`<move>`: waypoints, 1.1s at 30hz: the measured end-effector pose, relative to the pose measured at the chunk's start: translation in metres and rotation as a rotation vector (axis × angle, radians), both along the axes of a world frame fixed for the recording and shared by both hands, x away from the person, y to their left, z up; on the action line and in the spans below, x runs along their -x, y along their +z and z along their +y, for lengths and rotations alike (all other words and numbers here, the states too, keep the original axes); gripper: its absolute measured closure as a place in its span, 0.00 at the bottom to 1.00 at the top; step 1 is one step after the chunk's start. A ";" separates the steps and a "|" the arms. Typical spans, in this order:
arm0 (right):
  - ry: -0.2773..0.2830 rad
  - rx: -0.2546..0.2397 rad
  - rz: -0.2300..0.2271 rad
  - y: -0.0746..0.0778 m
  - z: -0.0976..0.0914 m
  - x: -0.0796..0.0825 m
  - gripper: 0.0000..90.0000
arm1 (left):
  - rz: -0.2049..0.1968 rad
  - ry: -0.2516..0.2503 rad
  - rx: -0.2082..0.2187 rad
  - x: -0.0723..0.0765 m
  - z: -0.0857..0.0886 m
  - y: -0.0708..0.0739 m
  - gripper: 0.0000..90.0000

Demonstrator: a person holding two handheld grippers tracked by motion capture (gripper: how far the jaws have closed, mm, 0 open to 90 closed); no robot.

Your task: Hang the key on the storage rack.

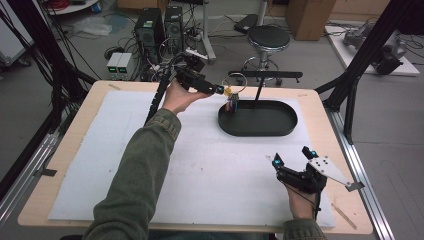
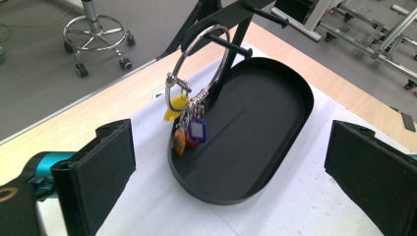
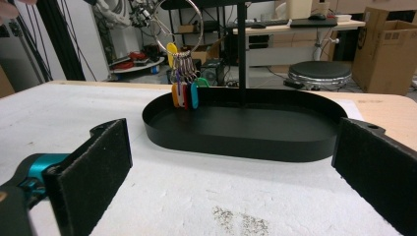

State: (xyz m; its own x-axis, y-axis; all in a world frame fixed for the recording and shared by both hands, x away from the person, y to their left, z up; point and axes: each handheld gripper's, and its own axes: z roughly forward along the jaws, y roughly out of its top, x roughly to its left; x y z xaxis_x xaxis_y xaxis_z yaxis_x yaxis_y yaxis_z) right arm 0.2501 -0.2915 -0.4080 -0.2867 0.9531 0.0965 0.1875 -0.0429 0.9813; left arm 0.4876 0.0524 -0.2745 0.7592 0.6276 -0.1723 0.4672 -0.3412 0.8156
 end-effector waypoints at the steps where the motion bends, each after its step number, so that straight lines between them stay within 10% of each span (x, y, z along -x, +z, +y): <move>1: -0.002 0.000 0.000 0.000 0.000 0.000 0.01 | -0.003 0.003 -0.003 0.002 0.002 -0.001 0.06; 33: 0.009 0.032 -0.003 0.000 0.005 -0.002 0.01 | 0.042 0.097 0.021 0.049 0.097 -0.023 0.06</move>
